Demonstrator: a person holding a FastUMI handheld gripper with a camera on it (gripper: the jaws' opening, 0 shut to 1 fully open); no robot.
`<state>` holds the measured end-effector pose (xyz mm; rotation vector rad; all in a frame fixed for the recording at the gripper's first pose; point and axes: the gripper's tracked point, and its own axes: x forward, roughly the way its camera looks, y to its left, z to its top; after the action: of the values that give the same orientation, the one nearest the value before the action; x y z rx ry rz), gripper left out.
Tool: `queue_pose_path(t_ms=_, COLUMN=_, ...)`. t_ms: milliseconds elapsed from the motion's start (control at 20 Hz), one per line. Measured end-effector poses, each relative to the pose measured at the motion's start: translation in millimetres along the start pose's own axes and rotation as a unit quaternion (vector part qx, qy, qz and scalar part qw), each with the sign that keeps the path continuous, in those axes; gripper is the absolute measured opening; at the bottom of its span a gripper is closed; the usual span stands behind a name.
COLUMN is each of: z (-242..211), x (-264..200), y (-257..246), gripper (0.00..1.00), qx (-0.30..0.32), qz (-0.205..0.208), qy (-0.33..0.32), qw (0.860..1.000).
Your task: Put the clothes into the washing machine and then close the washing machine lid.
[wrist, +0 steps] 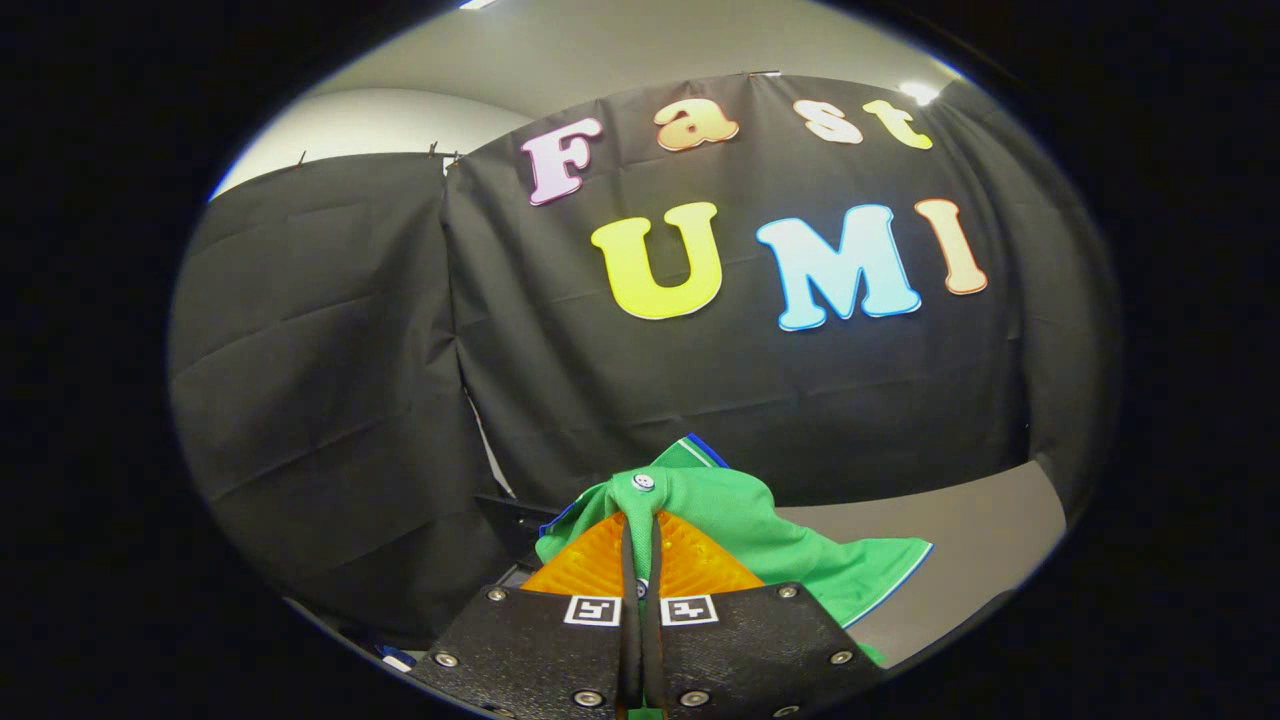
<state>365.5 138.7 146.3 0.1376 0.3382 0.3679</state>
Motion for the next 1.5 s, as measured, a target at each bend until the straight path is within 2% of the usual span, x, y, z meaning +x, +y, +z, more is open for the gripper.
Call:
queue_pose_path(t_ms=500, z=-27, x=22, y=63, gripper=0.01, qx=-0.001, qz=0.023, qy=0.012, qw=1.0)
queue_pose_path(t_ms=1000, z=-73, x=52, y=114, gripper=0.01, qx=-0.001, qz=0.041, qy=0.049, qw=0.998)
queue_pose_path(t_ms=1500, z=-143, x=79, y=139, gripper=0.0, qx=-0.015, qz=0.033, qy=0.099, qw=0.994)
